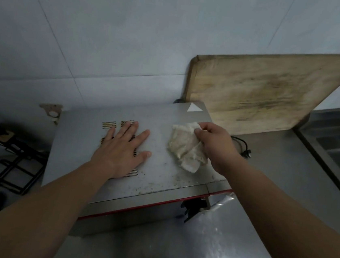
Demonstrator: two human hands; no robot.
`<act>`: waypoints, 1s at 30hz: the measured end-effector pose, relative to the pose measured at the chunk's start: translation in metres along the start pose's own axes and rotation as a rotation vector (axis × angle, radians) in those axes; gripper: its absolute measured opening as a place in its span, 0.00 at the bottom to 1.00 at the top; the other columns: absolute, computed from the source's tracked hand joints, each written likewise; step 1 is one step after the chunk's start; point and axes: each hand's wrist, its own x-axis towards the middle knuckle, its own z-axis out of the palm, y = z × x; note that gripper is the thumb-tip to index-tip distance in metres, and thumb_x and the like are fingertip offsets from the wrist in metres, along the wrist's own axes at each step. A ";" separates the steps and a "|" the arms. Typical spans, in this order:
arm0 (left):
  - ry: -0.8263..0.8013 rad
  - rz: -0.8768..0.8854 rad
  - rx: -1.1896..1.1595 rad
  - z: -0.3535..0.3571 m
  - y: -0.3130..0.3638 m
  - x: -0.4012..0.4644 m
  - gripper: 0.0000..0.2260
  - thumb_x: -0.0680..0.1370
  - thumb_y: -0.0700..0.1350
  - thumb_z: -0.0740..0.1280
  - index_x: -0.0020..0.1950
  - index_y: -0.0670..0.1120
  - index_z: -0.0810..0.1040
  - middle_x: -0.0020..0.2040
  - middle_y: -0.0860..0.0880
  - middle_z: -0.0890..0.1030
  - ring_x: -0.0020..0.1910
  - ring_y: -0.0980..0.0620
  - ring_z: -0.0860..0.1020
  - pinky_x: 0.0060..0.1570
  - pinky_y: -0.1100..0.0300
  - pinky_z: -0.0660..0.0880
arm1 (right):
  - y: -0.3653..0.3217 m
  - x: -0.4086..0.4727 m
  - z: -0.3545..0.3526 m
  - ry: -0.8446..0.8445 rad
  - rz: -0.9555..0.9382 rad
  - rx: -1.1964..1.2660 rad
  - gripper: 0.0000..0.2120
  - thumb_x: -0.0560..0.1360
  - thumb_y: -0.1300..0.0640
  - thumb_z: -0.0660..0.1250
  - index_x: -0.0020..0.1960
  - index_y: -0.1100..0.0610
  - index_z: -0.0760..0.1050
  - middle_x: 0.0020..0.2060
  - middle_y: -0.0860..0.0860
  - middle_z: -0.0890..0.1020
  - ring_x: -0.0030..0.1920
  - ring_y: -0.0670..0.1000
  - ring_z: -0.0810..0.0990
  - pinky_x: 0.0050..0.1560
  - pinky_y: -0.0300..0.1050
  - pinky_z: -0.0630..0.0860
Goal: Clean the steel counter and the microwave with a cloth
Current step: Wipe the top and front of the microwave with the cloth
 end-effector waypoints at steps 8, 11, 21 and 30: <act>0.030 -0.253 -0.961 -0.057 0.023 0.010 0.20 0.81 0.50 0.67 0.71 0.48 0.75 0.68 0.47 0.77 0.67 0.49 0.74 0.67 0.56 0.68 | -0.012 0.008 -0.004 -0.122 0.184 0.455 0.18 0.81 0.68 0.56 0.66 0.56 0.76 0.54 0.58 0.82 0.46 0.56 0.82 0.45 0.49 0.81; 0.145 -0.412 -1.516 -0.085 0.057 0.007 0.06 0.81 0.44 0.67 0.55 0.45 0.80 0.51 0.44 0.83 0.50 0.46 0.82 0.51 0.52 0.79 | -0.018 0.010 -0.003 -0.184 0.201 0.675 0.21 0.81 0.68 0.55 0.68 0.52 0.74 0.59 0.59 0.81 0.53 0.59 0.83 0.52 0.53 0.81; -0.250 -0.616 -2.073 -0.102 0.105 0.002 0.23 0.82 0.56 0.59 0.67 0.38 0.72 0.59 0.35 0.81 0.56 0.37 0.81 0.51 0.40 0.79 | -0.026 0.014 0.006 -0.397 0.071 1.060 0.38 0.62 0.69 0.74 0.70 0.52 0.72 0.69 0.61 0.74 0.52 0.56 0.79 0.51 0.49 0.79; -0.218 -0.571 -2.045 -0.109 0.116 0.008 0.27 0.80 0.63 0.58 0.63 0.42 0.80 0.57 0.43 0.84 0.59 0.44 0.81 0.64 0.44 0.73 | -0.035 0.014 0.015 -0.385 0.032 1.024 0.32 0.70 0.72 0.62 0.72 0.53 0.70 0.66 0.60 0.76 0.55 0.57 0.80 0.50 0.51 0.81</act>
